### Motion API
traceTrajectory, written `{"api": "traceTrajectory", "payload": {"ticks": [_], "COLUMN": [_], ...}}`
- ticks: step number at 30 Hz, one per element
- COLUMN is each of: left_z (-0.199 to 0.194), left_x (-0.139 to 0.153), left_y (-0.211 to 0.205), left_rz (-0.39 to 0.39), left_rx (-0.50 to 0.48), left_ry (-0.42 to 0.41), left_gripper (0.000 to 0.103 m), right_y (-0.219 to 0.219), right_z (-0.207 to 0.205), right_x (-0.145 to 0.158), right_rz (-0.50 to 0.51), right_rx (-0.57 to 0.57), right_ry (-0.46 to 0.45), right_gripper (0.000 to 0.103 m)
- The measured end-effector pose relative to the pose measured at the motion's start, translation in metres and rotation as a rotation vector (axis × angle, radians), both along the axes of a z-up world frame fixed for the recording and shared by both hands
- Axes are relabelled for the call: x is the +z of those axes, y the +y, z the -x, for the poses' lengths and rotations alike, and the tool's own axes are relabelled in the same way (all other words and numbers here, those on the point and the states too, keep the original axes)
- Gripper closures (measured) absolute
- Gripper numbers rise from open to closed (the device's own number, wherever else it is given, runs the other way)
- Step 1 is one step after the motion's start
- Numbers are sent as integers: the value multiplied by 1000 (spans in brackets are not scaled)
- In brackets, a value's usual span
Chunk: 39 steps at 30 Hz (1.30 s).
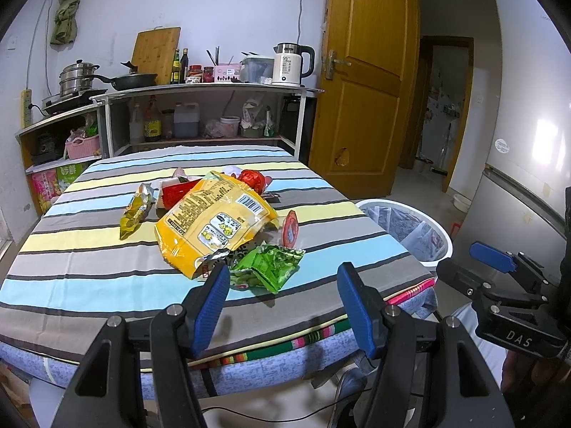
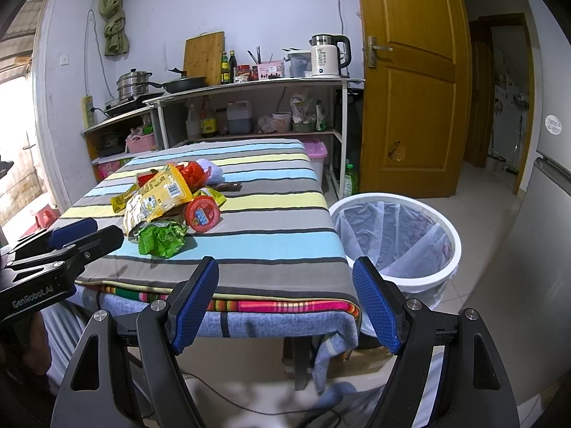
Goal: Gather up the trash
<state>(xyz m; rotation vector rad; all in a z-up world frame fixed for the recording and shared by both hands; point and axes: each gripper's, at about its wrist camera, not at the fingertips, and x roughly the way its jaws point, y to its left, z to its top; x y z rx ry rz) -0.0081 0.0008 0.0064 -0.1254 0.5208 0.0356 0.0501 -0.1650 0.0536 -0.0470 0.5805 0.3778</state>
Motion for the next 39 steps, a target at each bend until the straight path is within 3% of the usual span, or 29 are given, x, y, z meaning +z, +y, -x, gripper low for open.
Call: {"api": "traceTrajectory", "payload": {"ticks": [10,22,25,29,39], "left_z": [-2,-27,-35,-48,-74], "left_x": [-2,-14,-14,-14,-22], "left_y": [5,54,67,83,107], "left_rz": [10,66,48,52,86], "left_rx": [9,94,119,103,11], "left_ry": [6,63,67,78,120], "left_gripper": [38,36,35,27,20], "right_y": [3,39,52,72,117], "right_z": [-2,-34,-45,-61,-107], "right_x": [-1,-6,-7,-12,-32], "right_rz": [-1,-6,-14,-18,-5], "right_rx": [18,139,176,225,328], "right_ry": [9,45,50,77,180], "right_gripper": [25,25,25,25,25]}}
